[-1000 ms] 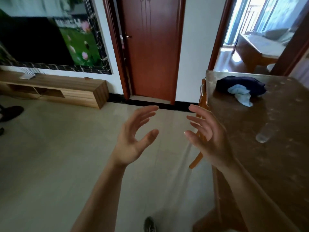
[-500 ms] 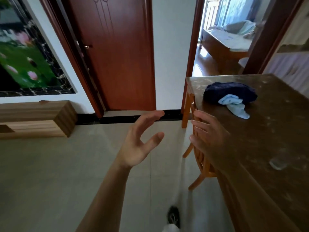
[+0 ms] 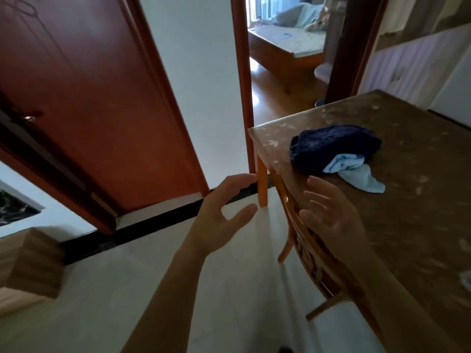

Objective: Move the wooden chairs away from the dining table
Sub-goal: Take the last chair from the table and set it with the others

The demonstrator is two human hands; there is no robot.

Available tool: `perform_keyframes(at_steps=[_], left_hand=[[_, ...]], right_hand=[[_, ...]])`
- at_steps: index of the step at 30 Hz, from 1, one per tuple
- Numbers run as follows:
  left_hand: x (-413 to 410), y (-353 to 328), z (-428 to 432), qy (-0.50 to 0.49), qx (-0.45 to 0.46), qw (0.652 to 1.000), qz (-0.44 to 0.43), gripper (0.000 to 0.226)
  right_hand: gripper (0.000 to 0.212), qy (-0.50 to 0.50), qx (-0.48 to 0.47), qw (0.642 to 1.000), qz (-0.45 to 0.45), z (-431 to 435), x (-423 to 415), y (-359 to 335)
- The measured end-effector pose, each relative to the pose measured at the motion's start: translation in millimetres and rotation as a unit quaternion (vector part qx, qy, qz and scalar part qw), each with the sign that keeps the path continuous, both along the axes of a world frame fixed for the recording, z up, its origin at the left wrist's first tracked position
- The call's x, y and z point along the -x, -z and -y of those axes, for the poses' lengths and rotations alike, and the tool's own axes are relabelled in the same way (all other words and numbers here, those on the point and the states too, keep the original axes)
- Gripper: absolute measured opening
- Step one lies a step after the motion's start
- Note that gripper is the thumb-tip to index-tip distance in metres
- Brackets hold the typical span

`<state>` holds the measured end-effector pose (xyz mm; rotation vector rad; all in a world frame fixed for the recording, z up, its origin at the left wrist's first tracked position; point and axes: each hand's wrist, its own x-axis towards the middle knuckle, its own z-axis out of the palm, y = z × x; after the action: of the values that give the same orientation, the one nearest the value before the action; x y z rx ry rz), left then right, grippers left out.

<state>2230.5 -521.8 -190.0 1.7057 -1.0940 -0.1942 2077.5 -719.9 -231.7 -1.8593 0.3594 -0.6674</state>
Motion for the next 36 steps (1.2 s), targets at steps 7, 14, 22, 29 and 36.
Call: perform_keyframes(at_steps=[7,14,22,29,36], left_hand=[[-102,42,96,0.197,-0.008,0.980,-0.010,0.053],[-146,64,172,0.440,-0.093,0.893,-0.025,0.093],[-123,134,236,0.522,-0.284,0.757,0.271,0.089],[-101,192,244,0.502,-0.353,0.694,0.375,0.055],[-94,201,259,0.525,-0.352,0.670,0.390,0.024]], right_hand=[[0.064,0.190,-0.046,0.979,-0.065,17,-40,18],[0.070,0.401,-0.057,0.912,-0.073,-9,-58,28],[0.081,0.360,-0.034,0.838,-0.409,-24,-36,92],[0.045,0.286,0.048,0.773,-0.565,-5,-63,149],[0.012,0.281,0.082,0.783,-0.548,12,-73,154]])
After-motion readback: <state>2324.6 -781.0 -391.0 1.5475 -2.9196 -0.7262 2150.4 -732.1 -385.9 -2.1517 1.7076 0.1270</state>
